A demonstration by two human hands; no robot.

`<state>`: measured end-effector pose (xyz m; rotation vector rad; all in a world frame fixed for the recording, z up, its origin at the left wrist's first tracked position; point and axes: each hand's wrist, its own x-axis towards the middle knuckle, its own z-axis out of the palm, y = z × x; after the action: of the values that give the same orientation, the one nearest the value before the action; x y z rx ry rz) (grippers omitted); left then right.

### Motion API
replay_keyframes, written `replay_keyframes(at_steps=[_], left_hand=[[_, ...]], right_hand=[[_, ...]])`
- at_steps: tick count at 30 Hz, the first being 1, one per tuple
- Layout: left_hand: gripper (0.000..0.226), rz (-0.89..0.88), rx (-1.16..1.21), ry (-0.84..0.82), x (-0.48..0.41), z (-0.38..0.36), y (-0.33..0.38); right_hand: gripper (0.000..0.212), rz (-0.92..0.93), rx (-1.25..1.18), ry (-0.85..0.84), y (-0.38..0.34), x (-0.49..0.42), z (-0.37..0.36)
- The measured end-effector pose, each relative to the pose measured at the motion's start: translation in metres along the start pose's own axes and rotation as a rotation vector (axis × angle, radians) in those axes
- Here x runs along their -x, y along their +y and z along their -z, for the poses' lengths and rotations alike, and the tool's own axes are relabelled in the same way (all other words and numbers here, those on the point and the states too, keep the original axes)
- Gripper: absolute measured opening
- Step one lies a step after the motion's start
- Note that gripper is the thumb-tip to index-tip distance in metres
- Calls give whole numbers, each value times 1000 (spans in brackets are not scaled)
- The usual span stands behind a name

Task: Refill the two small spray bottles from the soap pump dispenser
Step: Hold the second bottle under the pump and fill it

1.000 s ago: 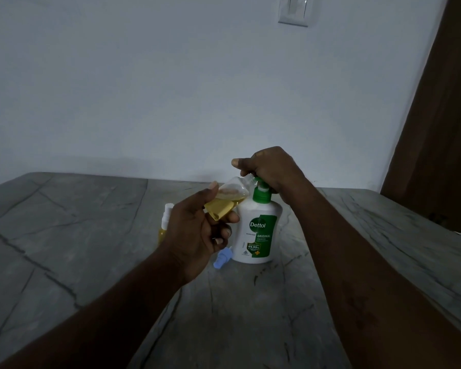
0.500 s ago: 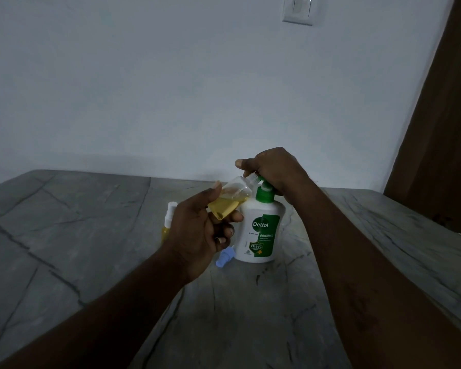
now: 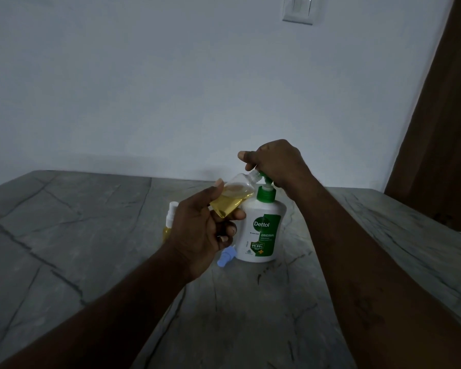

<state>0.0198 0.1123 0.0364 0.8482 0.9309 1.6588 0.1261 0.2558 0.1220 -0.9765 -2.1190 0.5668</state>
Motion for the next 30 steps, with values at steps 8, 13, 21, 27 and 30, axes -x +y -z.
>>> replay_keyframes(at_steps=[8, 13, 21, 27, 30], left_hand=[[43, -9, -2, 10, 0, 0, -2], [42, -10, -5, 10, -2, 2, -2], [43, -6, -12, 3, -1, 0, -1], [42, -12, -4, -5, -1, 0, -1], [43, -14, -8, -5, 0, 0, -1]], right_hand=[[40, -127, -128, -92, 8, -2, -5], [44, -121, -118, -95, 9, -3, -6], [44, -1, -70, 2, 3, 0, -1], [41, -55, -109, -61, 4, 1, -2], [41, -103, -121, -110, 6, 1, -4]])
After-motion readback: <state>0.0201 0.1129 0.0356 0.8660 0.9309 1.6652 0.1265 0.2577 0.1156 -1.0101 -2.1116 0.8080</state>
